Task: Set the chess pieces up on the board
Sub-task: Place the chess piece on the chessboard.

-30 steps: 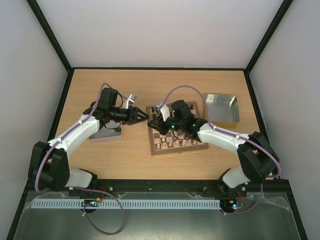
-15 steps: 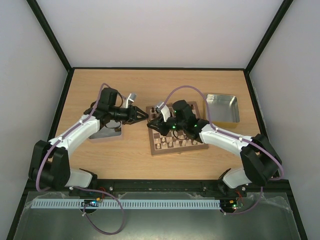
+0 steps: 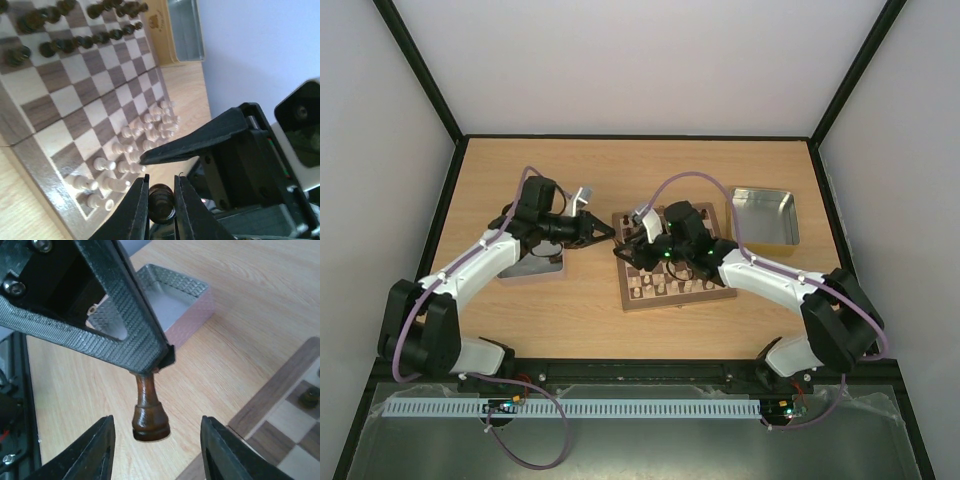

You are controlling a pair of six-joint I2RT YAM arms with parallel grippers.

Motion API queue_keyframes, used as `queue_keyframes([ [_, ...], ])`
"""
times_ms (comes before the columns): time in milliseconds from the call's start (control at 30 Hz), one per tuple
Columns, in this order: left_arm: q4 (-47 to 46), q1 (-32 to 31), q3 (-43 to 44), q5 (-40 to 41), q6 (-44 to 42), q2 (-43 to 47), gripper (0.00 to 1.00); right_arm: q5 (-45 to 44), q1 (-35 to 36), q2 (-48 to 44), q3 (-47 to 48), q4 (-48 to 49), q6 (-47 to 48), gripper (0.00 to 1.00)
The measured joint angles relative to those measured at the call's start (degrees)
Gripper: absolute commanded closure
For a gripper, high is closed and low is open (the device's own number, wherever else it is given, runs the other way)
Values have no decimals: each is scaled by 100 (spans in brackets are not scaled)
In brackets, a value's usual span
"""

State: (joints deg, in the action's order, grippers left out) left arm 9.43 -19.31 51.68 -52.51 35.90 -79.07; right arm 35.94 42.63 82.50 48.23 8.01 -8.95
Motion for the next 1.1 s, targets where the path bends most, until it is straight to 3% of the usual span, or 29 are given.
queue_keyframes([
  [300,363,-129,170,1681,-367,192,96,-1709,2,-922,-507,9,-695,36],
  [633,560,-1692,1209,4238,-925,-428,95,-5285,-538,-2374,-835,-658,-2374,35],
  [800,544,-2223,1965,4962,-1185,-1440,95,-5982,-909,-2820,-994,-981,-2994,34],
  [1100,417,-2341,2741,5278,-1482,-3021,95,-6037,-966,-2909,-1211,-1075,-3333,34],
])
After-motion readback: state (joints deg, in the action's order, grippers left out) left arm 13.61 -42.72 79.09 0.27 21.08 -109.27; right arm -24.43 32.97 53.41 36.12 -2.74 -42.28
